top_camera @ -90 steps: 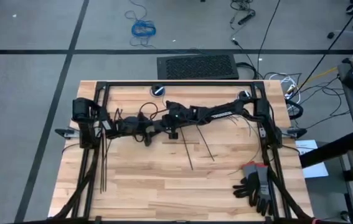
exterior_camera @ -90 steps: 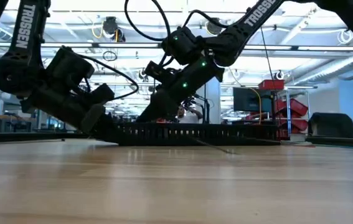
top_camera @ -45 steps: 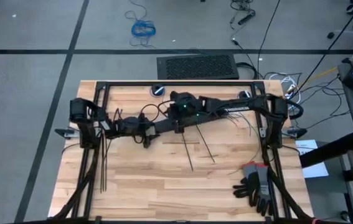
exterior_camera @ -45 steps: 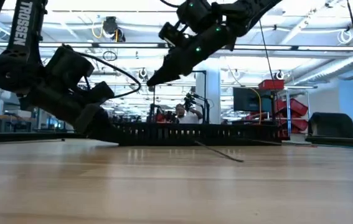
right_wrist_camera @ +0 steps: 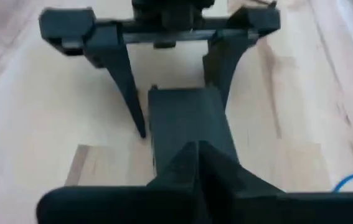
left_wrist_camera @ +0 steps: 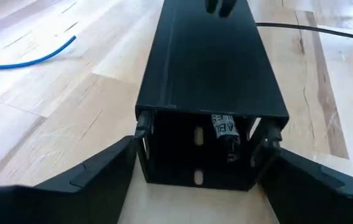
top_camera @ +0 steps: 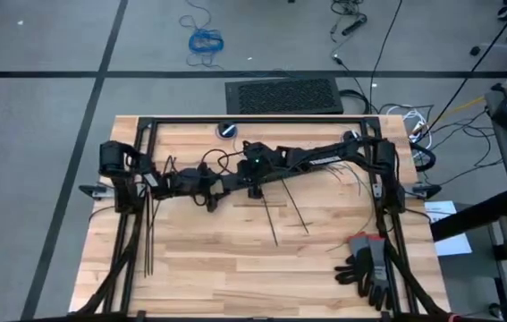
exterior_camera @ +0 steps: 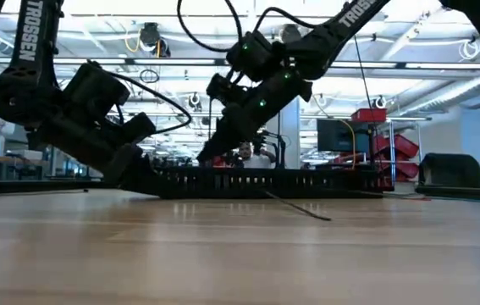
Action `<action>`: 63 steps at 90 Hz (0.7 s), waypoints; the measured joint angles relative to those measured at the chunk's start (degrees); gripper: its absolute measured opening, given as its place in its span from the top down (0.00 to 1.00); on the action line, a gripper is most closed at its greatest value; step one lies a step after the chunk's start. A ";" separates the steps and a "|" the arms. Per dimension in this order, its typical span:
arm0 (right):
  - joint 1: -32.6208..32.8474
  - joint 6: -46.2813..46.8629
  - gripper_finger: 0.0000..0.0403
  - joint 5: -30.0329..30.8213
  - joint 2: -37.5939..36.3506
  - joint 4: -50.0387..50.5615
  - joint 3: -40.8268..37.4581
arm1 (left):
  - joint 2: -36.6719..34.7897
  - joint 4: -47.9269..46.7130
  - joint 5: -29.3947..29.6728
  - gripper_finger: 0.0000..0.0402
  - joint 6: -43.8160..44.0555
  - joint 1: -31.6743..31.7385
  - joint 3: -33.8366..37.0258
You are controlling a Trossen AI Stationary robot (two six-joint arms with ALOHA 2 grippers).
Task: Ziptie cables
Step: Close the black cable duct
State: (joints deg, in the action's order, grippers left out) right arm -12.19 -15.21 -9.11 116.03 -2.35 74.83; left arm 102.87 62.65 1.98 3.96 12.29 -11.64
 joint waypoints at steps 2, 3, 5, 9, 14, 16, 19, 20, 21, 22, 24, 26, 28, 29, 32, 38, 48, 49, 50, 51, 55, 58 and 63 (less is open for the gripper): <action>-0.02 0.13 0.98 -0.05 -0.02 -0.50 0.04 | 0.00 -0.08 0.05 0.20 0.00 0.00 0.00; -0.02 0.19 0.98 -0.08 -0.05 -0.62 0.08 | 0.00 -0.10 0.06 0.20 0.01 0.00 0.00; -0.02 0.24 0.99 -0.15 -0.08 -0.67 0.13 | -0.01 -0.13 0.09 0.20 0.00 -0.02 0.00; 0.00 0.35 0.99 -0.36 -0.11 -0.53 0.13 | -0.02 -0.19 0.17 0.21 0.00 0.00 0.00; 0.00 0.71 1.00 -1.02 -0.04 -0.52 0.11 | -0.02 -0.24 0.24 0.22 0.01 0.00 0.02; 0.00 0.98 1.00 -1.38 0.03 -0.89 0.11 | -0.01 -0.28 0.30 0.23 0.01 0.00 0.02; 0.00 1.16 1.00 -1.63 0.09 -1.52 0.11 | -0.01 -0.37 0.44 0.24 0.02 0.00 0.02; 0.00 1.20 1.00 -1.67 0.09 -1.65 0.11 | -0.01 -0.39 0.47 0.25 0.03 0.00 0.02; 0.00 1.23 1.00 -1.69 0.09 -1.76 0.11 | -0.02 -0.39 0.47 0.25 0.03 0.00 0.02; 0.02 1.23 1.00 -1.73 0.09 -1.81 0.11 | -0.02 -0.39 0.48 0.25 0.03 0.01 0.02; 0.04 1.23 1.00 -1.80 0.11 -2.02 0.11 | -0.02 -0.40 0.50 0.26 0.03 0.02 0.02; 0.10 1.22 1.00 -1.82 0.28 -2.39 0.11 | -0.02 -0.41 0.54 0.27 0.03 0.02 0.02; 0.22 1.21 1.00 -1.81 0.60 -3.05 0.12 | -0.02 -0.43 0.59 0.27 0.04 0.03 0.02; 0.25 1.21 1.00 -1.83 0.78 -3.40 0.14 | -0.02 -0.43 0.59 0.27 0.05 0.04 0.02; 0.26 1.21 1.00 -1.85 1.11 -3.71 0.20 | -0.01 -0.43 0.59 0.28 0.03 0.04 0.02; 0.30 1.13 1.00 -1.94 1.82 -3.63 0.11 | -0.01 -0.50 0.59 0.28 -0.19 0.06 0.02; 0.31 1.57 1.00 -2.19 2.92 -4.92 0.15 | -0.01 -0.59 0.59 0.28 -0.23 0.04 -0.13; 0.31 1.58 1.00 -2.27 3.07 -5.36 0.18 | 0.00 -0.59 0.59 0.28 -0.24 0.04 -0.15; 0.31 1.60 1.00 -2.38 3.19 -5.66 0.20 | -0.01 -0.59 0.59 0.28 -0.25 0.04 -0.15; 0.31 1.71 1.00 -2.58 3.25 -5.75 0.23 | -0.02 -0.59 0.59 0.28 -0.25 0.04 -0.15; 0.31 2.05 1.00 -3.30 3.64 -6.07 0.15 | 0.00 -0.58 0.58 0.28 -0.25 0.06 -0.15; 0.30 2.09 1.00 -3.47 4.11 -7.48 0.22 | 0.00 -0.65 0.59 0.28 -0.25 0.07 -0.15; 0.26 2.08 1.00 -4.78 4.68 -7.85 0.25 | 0.00 -0.61 0.57 0.28 -0.25 0.06 -0.15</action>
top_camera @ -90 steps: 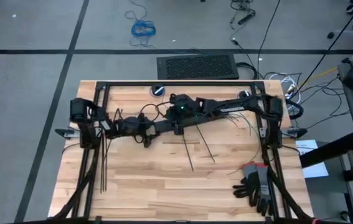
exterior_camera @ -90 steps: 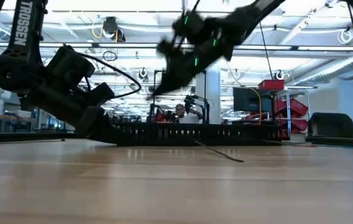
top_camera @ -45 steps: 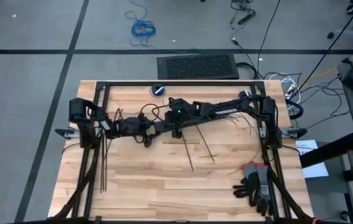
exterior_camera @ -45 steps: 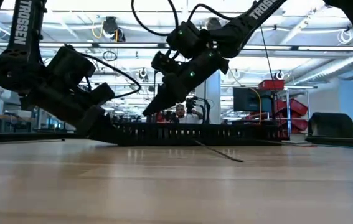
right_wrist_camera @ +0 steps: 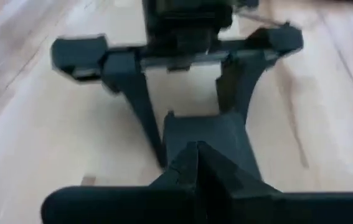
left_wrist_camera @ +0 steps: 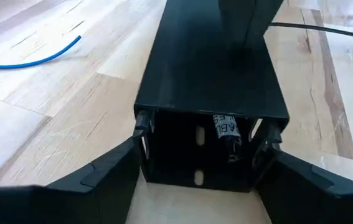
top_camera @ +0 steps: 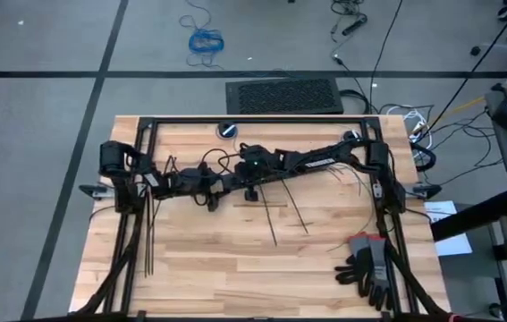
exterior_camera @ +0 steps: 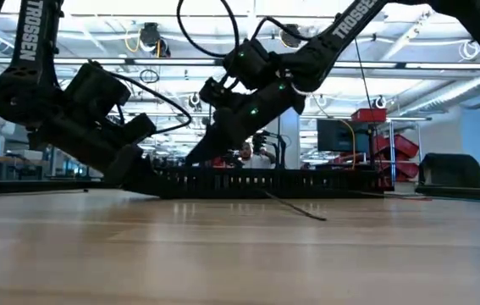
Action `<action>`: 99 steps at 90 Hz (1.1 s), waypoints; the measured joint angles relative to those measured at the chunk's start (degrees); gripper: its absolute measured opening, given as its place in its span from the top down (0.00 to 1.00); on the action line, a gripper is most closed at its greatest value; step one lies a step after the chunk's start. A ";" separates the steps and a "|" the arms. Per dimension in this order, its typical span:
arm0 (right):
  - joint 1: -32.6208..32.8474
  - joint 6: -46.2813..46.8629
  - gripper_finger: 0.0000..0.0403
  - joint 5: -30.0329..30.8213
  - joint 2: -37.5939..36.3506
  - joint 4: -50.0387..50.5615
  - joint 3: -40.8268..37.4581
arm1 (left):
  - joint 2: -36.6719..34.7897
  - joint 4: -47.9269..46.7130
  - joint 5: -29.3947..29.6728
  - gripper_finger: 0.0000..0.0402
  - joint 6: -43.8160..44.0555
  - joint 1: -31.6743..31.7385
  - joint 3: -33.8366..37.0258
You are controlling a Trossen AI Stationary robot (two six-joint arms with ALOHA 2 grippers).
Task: Ziptie cables
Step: Close the black cable duct
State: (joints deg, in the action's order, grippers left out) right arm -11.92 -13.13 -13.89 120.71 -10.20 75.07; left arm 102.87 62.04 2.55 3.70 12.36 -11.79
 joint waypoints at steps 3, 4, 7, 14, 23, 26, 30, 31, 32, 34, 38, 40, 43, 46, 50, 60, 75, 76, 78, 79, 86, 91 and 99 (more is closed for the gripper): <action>-0.03 -0.02 1.00 -0.71 0.42 -0.62 0.04 | 0.00 -0.05 0.02 0.28 -0.02 0.00 0.00; -0.10 0.00 1.00 -0.92 0.54 -0.76 0.04 | 0.00 -0.05 0.02 0.28 -0.03 0.00 0.00; -0.29 0.08 1.00 -1.37 0.80 -1.13 0.08 | 0.00 0.00 -0.01 0.28 -0.06 0.03 -0.01; -0.50 0.25 1.00 -1.77 1.09 -1.31 0.10 | 0.00 -0.03 -0.02 0.28 0.01 0.05 -0.15; -0.49 0.29 1.00 -2.01 1.14 -1.75 0.10 | 0.00 -0.17 0.00 0.28 0.04 0.05 -0.31; -0.50 0.29 1.00 -2.49 1.21 -2.11 0.10 | 0.00 -0.18 -0.01 0.28 0.04 0.05 -0.32; -0.50 0.33 1.00 -2.73 1.26 -2.51 0.06 | 0.00 -0.17 0.00 0.28 0.04 0.05 -0.35; -0.50 0.35 1.00 -2.73 1.26 -2.51 0.06 | 0.00 -0.19 0.00 0.28 0.04 0.05 -0.35; -0.50 0.35 1.00 -2.74 1.26 -2.51 0.06 | 0.00 -0.19 -0.01 0.28 0.04 0.05 -0.35; -0.46 0.34 1.00 -2.74 1.26 -2.53 0.06 | 0.00 -0.19 -0.02 0.28 0.04 0.05 -0.35; -0.42 0.33 1.00 -2.69 1.26 -2.64 0.04 | 0.00 -0.20 -0.02 0.28 0.04 0.05 -0.37; -0.42 0.35 1.00 -2.67 1.27 -2.76 0.03 | 0.00 -0.21 -0.02 0.28 0.04 0.05 -0.37; -0.42 0.53 1.00 -2.72 1.33 -3.17 0.01 | 0.00 -0.23 -0.02 0.28 0.04 0.05 -0.37; -0.42 0.71 1.00 -2.78 1.41 -3.79 -0.03 | 0.00 -0.23 -0.02 0.28 0.04 0.05 -0.37; -0.39 0.84 1.00 -2.85 1.45 -4.53 -0.06 | 0.00 -0.24 -0.02 0.28 0.03 0.05 -0.37; -0.33 0.50 1.00 -3.06 1.46 -5.15 -0.07 | 0.00 -0.22 -0.02 0.28 0.02 0.05 -0.39; -0.33 0.40 1.00 -3.12 1.44 -9.66 -0.09 | 0.01 -0.21 -0.02 0.28 -0.19 0.05 -0.39; -0.33 0.38 1.00 -3.11 1.44 -9.67 -0.09 | 0.02 -0.21 -0.02 0.28 -0.22 0.05 -0.39; -0.33 0.38 1.00 -3.10 1.44 -9.63 -0.09 | 0.02 -0.21 -0.03 0.28 -0.28 0.05 -0.39; -0.33 0.38 1.00 -3.10 1.44 -9.56 -0.09 | 0.02 -0.21 -0.04 0.28 -0.32 0.05 -0.39; -0.33 0.31 1.00 -3.06 1.46 -9.02 -0.14 | 0.02 -0.21 -0.03 0.28 -0.28 0.05 -0.42; -0.33 0.27 1.00 -2.78 1.44 -8.23 -0.12 | 0.02 -0.23 -0.02 0.28 -0.07 0.05 -0.42; -0.35 0.09 1.00 -1.82 1.05 -5.02 -0.12 | 0.02 -0.48 -0.03 0.28 -0.02 0.05 -0.44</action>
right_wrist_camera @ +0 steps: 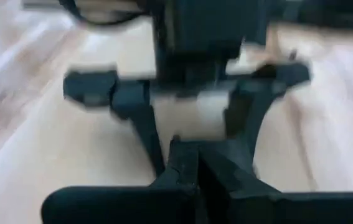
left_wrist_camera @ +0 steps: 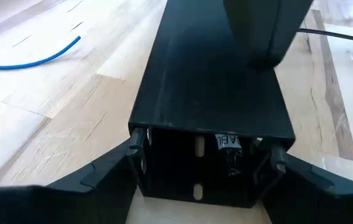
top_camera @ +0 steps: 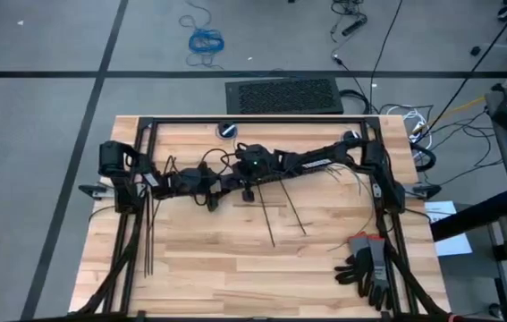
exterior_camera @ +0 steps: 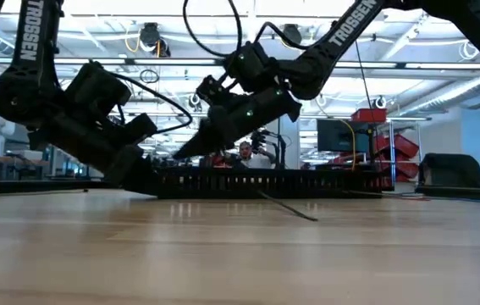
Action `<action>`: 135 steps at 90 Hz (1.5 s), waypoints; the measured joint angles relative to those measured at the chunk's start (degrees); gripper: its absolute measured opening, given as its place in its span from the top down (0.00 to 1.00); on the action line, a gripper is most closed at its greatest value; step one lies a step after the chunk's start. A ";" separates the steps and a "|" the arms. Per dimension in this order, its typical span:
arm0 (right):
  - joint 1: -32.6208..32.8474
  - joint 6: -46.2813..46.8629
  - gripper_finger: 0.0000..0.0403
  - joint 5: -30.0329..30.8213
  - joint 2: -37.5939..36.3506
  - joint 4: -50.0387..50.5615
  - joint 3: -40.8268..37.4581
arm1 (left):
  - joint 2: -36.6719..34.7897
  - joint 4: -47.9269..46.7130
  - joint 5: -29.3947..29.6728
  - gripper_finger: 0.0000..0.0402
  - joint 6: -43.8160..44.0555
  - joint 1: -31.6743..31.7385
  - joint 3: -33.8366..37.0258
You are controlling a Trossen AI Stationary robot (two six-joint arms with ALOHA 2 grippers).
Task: Ziptie cables
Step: Close the black cable duct
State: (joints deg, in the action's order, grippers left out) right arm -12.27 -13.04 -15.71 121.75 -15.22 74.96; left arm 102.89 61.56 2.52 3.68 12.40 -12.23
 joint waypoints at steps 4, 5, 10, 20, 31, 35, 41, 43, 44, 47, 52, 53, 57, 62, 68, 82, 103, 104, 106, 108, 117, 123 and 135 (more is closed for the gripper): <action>-0.10 0.14 1.00 0.54 0.00 -0.01 0.00 | 0.00 -0.12 0.00 0.28 0.00 0.00 -0.02; -0.14 0.28 1.00 0.46 0.00 -0.06 0.00 | 0.00 -0.17 -0.01 0.28 0.00 0.00 -0.02; -0.36 1.02 1.00 -0.10 0.65 -1.78 0.06 | 0.00 -0.26 0.01 0.28 0.00 0.00 -0.04; -0.48 2.13 1.00 -1.63 3.29 -4.85 0.30 | 0.00 -0.41 -0.02 0.28 0.04 0.00 -0.11; -0.41 3.45 1.00 -1.56 5.27 -7.33 0.39 | 0.00 -0.51 0.12 0.28 0.05 0.00 -0.11; -0.41 4.03 1.00 -1.61 5.46 -7.59 0.37 | 0.00 -0.50 0.30 0.28 0.07 -0.02 -0.11; -0.44 4.21 1.00 -1.49 5.42 -7.16 0.37 | 0.00 -0.52 0.42 0.28 0.11 -0.02 -0.11; -0.44 4.20 1.00 -1.36 5.17 -6.97 0.34 | 0.00 -0.52 0.49 0.28 0.11 -0.04 -0.11; -0.44 4.18 1.00 -1.31 5.03 -6.78 0.33 | 0.00 -0.54 0.49 0.28 0.11 -0.04 -0.11; -0.41 3.89 1.00 -1.17 4.80 -6.23 0.32 | 0.00 -0.59 0.50 0.28 0.13 -0.04 -0.11; -0.41 3.57 1.00 -1.08 4.00 -5.73 0.22 | 0.00 -0.66 0.55 0.28 0.15 -0.04 -0.11; -0.41 3.54 1.00 -1.03 3.83 -5.50 0.20 | 0.00 -0.69 0.55 0.28 0.18 -0.04 -0.11; -0.46 3.53 1.00 -0.82 3.15 -4.27 0.14 | 0.00 -0.78 0.57 0.28 0.44 -0.04 -0.11; -0.67 3.39 1.00 -0.77 2.64 -2.93 0.13 | -0.01 -1.27 0.77 0.28 1.54 -0.04 -0.14; -1.03 3.20 1.00 -1.23 2.54 -2.22 0.13 | -0.02 -2.10 1.04 0.28 2.12 -0.04 -0.22; -0.88 1.90 1.00 -2.92 2.61 -4.10 -0.02 | -0.02 -2.38 0.97 0.28 1.95 -0.07 -0.21; -0.87 3.21 1.00 -5.41 3.08 -6.36 -0.13 | 0.00 -1.70 -0.04 0.28 1.93 -0.04 -0.35; -0.86 3.20 1.00 -5.39 3.08 -6.36 -0.13 | 0.00 -1.71 -0.04 0.28 1.92 -0.04 -0.35; -0.85 3.13 1.00 -5.37 3.06 -6.34 -0.13 | 0.00 -1.73 -0.04 0.28 1.93 -0.05 -0.35; -0.85 3.04 1.00 -5.38 3.06 -6.35 -0.11 | 0.00 -1.74 -0.04 0.28 1.94 -0.07 -0.35; -0.91 2.51 1.00 -5.42 3.06 -6.73 -0.11 | 0.00 -1.72 -0.10 0.28 1.92 -0.07 -0.35; -1.08 2.36 1.00 -5.43 3.06 -6.90 -0.11 | 0.00 -1.74 -0.15 0.28 1.95 -0.07 -0.35; -1.18 0.33 1.00 -5.31 2.94 -8.48 -0.11 | 0.00 -1.68 -0.21 0.28 1.92 -0.07 -0.35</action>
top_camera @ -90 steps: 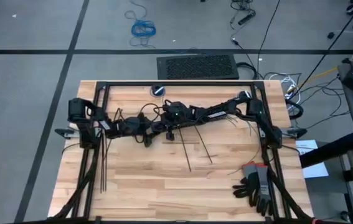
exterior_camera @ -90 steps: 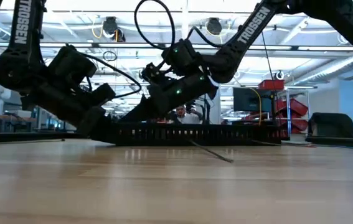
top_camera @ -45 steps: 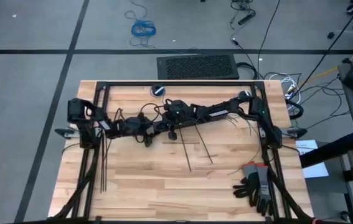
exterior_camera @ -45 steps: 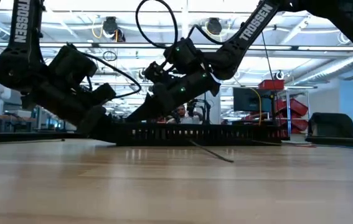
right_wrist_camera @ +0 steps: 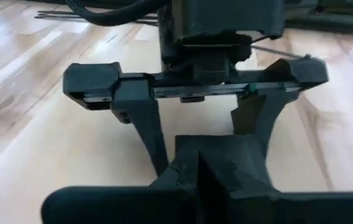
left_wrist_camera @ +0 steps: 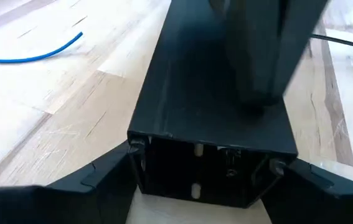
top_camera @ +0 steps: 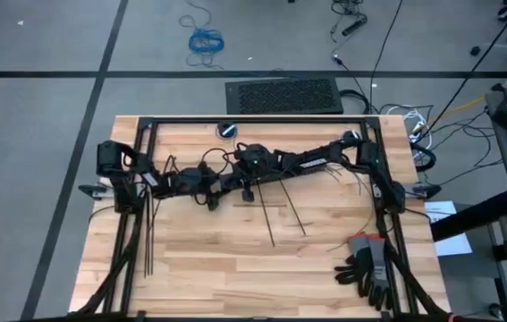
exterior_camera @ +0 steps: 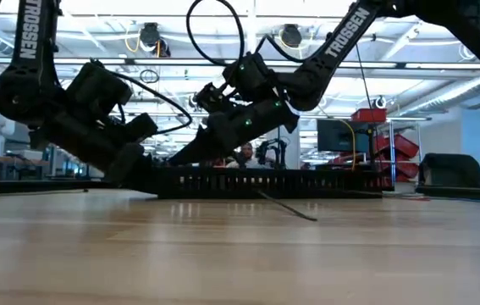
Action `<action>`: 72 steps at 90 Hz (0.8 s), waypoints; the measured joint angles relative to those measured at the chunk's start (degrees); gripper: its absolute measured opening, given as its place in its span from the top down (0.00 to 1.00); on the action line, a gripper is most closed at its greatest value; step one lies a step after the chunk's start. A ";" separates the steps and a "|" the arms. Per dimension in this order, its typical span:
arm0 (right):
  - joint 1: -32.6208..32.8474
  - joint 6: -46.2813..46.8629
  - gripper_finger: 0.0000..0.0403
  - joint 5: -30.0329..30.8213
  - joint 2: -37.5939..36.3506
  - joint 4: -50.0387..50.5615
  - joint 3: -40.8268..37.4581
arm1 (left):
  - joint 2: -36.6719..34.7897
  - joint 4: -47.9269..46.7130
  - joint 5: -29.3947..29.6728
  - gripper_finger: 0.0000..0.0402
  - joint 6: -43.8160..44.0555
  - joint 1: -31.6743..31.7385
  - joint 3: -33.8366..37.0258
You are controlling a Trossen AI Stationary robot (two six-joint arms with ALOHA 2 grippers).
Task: Ziptie cables
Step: Close the black cable duct, then return to Home Position
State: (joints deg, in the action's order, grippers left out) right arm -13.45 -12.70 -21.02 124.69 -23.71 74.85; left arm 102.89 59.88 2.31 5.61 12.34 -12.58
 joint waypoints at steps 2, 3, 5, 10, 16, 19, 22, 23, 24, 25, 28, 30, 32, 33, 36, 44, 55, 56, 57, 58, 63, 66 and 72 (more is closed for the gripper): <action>0.00 0.00 1.00 0.02 -0.14 -0.68 0.00 | 0.00 0.00 0.00 0.28 -0.03 -0.02 0.00; 0.00 0.01 1.00 0.01 -0.21 -1.13 0.00 | 0.00 0.00 0.00 0.28 -0.08 -0.02 0.00; 0.00 0.13 1.00 0.00 -0.33 -2.30 0.00 | 0.00 0.00 0.02 0.28 -0.18 -0.02 0.00; 0.00 1.00 0.99 -0.60 -1.53 -3.00 0.09 | 0.00 0.12 0.02 0.28 -0.20 -0.04 0.00; 0.00 1.02 0.96 -2.89 -3.24 -2.70 0.26 | 0.00 1.04 0.04 0.28 0.09 -0.12 0.04; 0.02 1.02 0.93 -3.66 -4.17 -1.36 0.26 | -0.21 1.44 0.07 0.28 0.11 -0.27 0.13; 0.02 1.04 0.90 -3.92 -5.05 0.09 0.25 | -0.53 1.48 0.12 0.28 0.11 -0.38 0.13; 0.02 1.04 0.89 -3.98 -5.32 0.59 0.24 | -0.65 1.43 0.12 0.28 0.11 -0.41 0.13; 0.02 1.04 0.87 -4.06 -5.60 1.12 0.24 | -0.77 1.35 0.11 0.28 0.11 -0.44 0.13; 0.02 1.07 0.86 -4.08 -5.88 1.58 0.24 | -0.88 1.25 0.09 0.28 0.11 -0.42 0.13; 0.03 1.27 0.82 -4.10 -6.89 3.18 0.24 | -1.26 0.93 0.08 0.28 0.19 -0.43 0.13; 0.06 1.42 0.79 -4.11 -7.59 4.40 0.22 | -1.53 0.66 0.05 0.28 0.32 -0.44 0.13; 0.07 1.53 0.76 -4.06 -8.30 5.28 0.22 | -1.81 0.36 -0.24 0.28 0.44 -0.41 0.13; 0.07 1.58 0.75 -3.96 -8.67 5.67 0.22 | -2.00 0.22 -0.58 0.28 0.51 -0.34 0.13; 0.07 1.76 0.70 -2.97 -9.76 6.85 0.22 | -2.41 -0.16 -1.95 0.28 1.04 0.13 0.11; -0.05 1.30 0.59 0.45 -12.21 9.00 0.22 | -2.61 -1.08 -6.16 0.24 3.58 1.81 -0.32; -0.30 1.04 0.47 3.15 -15.13 8.48 0.22 | -2.83 -1.67 -10.62 0.16 5.34 3.04 -0.39; -0.34 1.04 0.46 3.14 -15.43 8.47 0.22 | -2.91 -1.67 -10.97 0.15 5.74 3.16 -0.39; -0.38 1.02 0.45 3.13 -15.71 8.44 0.22 | -3.06 -1.70 -11.37 0.15 6.07 3.22 -0.39; -0.39 1.03 0.45 3.14 -15.96 8.25 0.22 | -3.24 -1.76 -11.75 0.14 6.45 3.30 -0.39; -0.39 1.14 0.42 3.14 -17.28 8.35 0.24 | -4.33 -2.52 -13.01 0.13 7.73 3.70 -0.39; -0.45 1.17 0.41 3.15 -17.99 9.19 0.24 | -5.09 -3.05 -13.62 0.12 8.18 3.85 -0.38; -0.57 1.27 0.39 3.28 -19.59 11.44 0.22 | -7.86 -3.98 -14.85 0.12 8.73 3.90 0.02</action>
State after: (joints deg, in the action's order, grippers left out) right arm -14.03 -11.44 -17.73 105.10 -12.27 75.07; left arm 95.03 55.89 -12.54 14.34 16.24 -12.56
